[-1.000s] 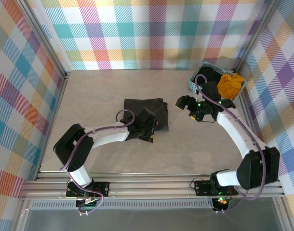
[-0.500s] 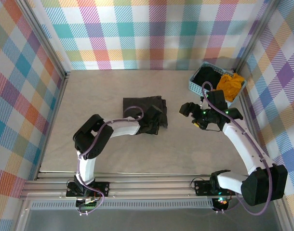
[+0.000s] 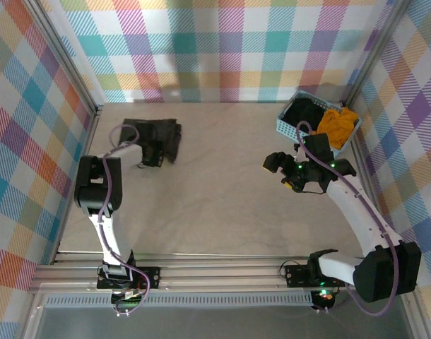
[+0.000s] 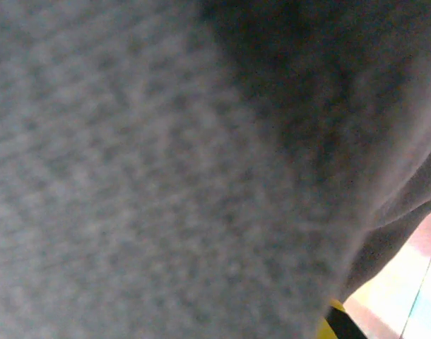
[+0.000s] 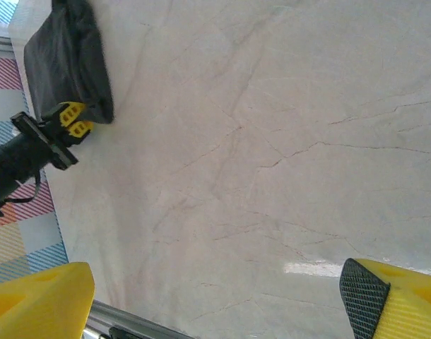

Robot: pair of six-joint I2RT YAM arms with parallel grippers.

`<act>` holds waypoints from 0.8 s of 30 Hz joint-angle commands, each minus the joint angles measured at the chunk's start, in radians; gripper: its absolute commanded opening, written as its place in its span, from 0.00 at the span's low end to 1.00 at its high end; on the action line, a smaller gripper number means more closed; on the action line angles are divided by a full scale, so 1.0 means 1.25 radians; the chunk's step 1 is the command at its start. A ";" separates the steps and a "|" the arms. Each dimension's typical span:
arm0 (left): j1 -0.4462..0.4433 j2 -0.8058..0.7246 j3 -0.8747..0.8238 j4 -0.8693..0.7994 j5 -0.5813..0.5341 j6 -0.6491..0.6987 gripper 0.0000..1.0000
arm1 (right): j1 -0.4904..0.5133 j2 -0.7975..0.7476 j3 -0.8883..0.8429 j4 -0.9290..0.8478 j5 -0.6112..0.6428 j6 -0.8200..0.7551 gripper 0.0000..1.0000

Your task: Fold and stack the t-shirts

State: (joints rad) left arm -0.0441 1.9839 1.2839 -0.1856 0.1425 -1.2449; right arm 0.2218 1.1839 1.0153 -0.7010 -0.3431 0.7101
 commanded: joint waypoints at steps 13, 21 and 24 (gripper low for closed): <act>0.111 0.202 0.368 -0.204 0.042 0.301 0.17 | -0.010 0.029 0.022 -0.021 -0.009 -0.020 1.00; 0.094 -0.129 0.115 -0.152 -0.015 0.326 1.00 | -0.017 -0.008 0.031 -0.045 0.140 -0.055 1.00; 0.092 -0.273 0.008 -0.133 -0.023 0.314 1.00 | -0.017 -0.014 0.050 -0.053 0.206 -0.107 1.00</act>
State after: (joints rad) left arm 0.0765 1.7977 1.3602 -0.3759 0.1524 -0.8661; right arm 0.2077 1.1904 1.0290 -0.7383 -0.1932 0.6521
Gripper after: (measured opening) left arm 0.998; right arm 0.996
